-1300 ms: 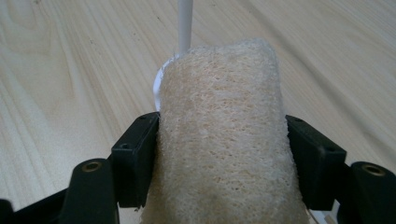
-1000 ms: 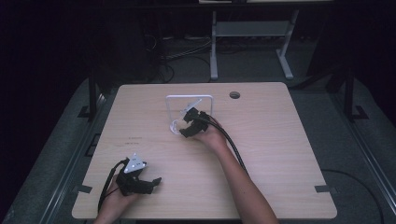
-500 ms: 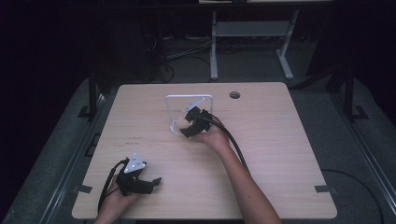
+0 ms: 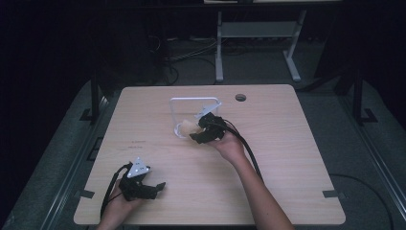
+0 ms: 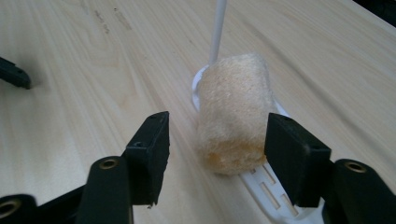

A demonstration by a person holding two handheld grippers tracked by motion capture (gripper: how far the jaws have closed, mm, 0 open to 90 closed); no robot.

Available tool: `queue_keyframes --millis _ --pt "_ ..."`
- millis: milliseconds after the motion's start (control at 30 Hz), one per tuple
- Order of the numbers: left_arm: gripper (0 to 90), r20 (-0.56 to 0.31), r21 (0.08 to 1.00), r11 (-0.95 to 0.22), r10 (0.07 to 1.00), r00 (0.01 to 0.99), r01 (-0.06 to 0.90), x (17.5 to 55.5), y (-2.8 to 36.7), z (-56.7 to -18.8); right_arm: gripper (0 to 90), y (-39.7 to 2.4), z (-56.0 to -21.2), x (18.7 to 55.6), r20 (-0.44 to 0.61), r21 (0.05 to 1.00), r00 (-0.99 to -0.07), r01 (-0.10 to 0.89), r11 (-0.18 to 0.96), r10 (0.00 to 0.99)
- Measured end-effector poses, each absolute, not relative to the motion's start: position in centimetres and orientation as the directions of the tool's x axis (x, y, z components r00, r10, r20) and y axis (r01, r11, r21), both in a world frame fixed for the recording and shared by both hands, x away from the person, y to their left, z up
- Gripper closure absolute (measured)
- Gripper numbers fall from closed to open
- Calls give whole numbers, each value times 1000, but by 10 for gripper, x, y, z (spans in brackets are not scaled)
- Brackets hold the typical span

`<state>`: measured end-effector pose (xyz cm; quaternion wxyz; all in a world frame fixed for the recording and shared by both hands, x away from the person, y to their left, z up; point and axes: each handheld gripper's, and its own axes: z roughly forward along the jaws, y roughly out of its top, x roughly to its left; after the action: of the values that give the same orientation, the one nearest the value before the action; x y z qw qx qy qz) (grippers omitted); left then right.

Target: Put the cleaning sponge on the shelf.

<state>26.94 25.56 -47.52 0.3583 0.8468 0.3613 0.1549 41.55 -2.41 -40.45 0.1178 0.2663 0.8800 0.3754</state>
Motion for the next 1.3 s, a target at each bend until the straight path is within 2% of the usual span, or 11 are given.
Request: queue_keyframes --millis 100,400,633,1300 --pt "122 3 720 -482 723 691 500 269 256 -475 515 -26 -406 411 4 724 -839 378 577 544" --pt "122 3 720 -481 723 691 501 269 256 -475 897 -22 -420 401 54 693 -871 385 610 488" --pt "122 2 720 -481 723 691 501 269 256 -475 899 -16 -432 406 63 688 -876 384 615 477" --pt "122 2 720 -480 724 690 501 269 255 -475 899 -28 -443 428 1 659 -812 440 610 584"
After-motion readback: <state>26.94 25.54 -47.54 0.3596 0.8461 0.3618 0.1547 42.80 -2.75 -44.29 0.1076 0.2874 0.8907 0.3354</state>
